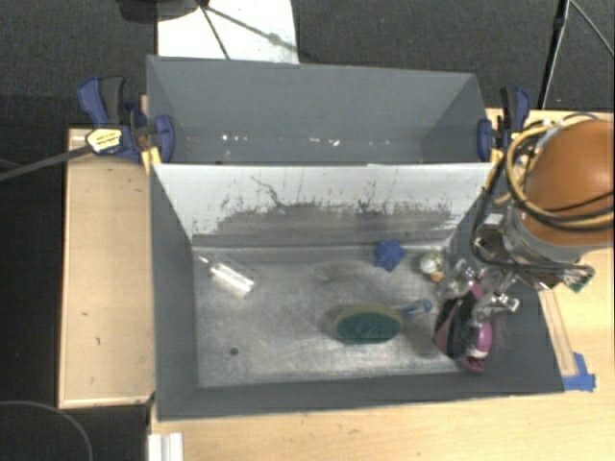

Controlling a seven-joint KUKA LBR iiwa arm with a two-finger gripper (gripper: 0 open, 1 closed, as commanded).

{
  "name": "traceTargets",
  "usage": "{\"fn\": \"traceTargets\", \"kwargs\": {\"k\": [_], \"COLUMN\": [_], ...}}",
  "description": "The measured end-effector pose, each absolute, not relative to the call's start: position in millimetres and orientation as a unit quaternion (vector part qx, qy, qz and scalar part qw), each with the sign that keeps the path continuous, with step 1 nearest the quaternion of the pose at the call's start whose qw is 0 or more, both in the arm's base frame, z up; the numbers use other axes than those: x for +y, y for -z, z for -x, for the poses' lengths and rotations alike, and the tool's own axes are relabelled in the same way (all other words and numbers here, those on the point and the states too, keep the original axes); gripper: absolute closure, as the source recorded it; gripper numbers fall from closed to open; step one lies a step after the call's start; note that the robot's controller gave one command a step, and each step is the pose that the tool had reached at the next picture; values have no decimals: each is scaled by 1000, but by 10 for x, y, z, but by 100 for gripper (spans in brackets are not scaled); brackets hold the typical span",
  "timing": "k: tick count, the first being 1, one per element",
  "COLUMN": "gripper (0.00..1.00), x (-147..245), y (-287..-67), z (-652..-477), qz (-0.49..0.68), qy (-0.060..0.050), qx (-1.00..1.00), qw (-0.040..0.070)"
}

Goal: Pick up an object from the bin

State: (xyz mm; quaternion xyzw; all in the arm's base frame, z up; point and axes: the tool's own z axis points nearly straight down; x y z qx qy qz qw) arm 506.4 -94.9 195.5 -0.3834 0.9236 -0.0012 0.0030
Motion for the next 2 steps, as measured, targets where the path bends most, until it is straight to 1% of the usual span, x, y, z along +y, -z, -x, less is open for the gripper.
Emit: {"fn": "traceTargets", "kwargs": {"k": [1,2], "gripper": [100,100], "x": [-912,-1011], "y": [-2336,-2320], "z": [-5250,-5262], "qz": [523,587], "qy": [1,1], "qx": [852,809], "qw": [2,3]}}
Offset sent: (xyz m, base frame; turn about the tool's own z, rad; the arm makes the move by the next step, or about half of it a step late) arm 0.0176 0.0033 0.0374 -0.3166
